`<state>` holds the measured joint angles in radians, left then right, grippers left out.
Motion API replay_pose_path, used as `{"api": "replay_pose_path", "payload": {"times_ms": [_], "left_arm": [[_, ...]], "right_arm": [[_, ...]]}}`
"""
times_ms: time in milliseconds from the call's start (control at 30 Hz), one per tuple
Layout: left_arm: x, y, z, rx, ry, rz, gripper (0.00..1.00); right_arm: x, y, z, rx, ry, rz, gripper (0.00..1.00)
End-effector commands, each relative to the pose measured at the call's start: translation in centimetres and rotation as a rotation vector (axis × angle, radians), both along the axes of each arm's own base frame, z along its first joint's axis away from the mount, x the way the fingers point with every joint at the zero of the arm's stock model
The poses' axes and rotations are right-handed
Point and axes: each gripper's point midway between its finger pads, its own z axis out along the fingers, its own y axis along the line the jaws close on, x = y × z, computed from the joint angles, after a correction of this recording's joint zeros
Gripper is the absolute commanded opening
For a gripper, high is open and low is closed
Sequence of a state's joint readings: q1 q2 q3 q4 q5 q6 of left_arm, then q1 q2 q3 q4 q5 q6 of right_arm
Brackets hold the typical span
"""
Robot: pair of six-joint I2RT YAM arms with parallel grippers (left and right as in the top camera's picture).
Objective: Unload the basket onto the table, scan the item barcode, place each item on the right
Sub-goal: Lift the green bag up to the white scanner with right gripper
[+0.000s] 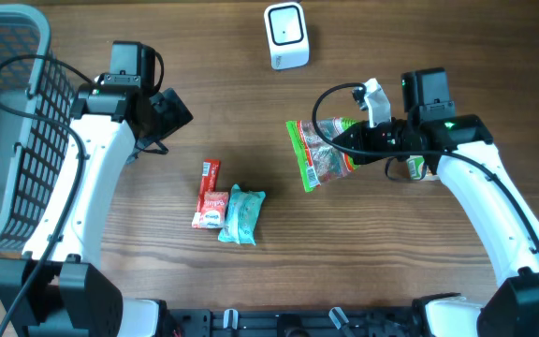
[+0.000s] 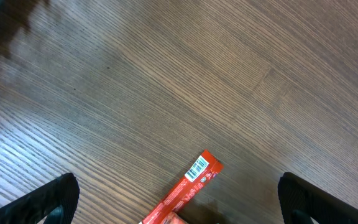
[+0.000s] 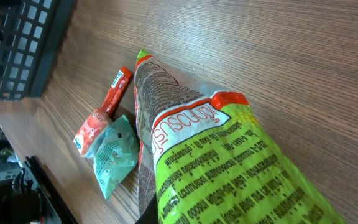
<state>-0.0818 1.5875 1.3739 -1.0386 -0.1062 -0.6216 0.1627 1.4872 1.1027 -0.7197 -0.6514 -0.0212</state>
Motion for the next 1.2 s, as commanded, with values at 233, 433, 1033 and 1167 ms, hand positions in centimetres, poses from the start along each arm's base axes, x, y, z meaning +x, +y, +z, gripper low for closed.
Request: {"api": "replay_pose_path", "payload": {"times_ms": [233, 433, 1033, 1167], "left_arm": [[0.4, 0.2, 0.5, 0.006, -0.015, -0.009, 1.00], [0.4, 0.2, 0.5, 0.006, -0.015, -0.009, 1.00], [0.4, 0.2, 0.5, 0.007, -0.015, -0.008, 1.00], [0.4, 0.2, 0.5, 0.006, -0.015, -0.009, 1.00]], "right_arm": [[-0.1, 0.7, 1.4, 0.052, -0.022, 0.009, 0.04], [0.0, 0.9, 1.6, 0.055, -0.047, 0.033, 0.04], [5.5, -1.5, 19.8, -0.201, -0.342, 0.010, 0.04], [10.4, 1.3, 17.4, -0.342, -0.451, 0.071, 0.04]]}}
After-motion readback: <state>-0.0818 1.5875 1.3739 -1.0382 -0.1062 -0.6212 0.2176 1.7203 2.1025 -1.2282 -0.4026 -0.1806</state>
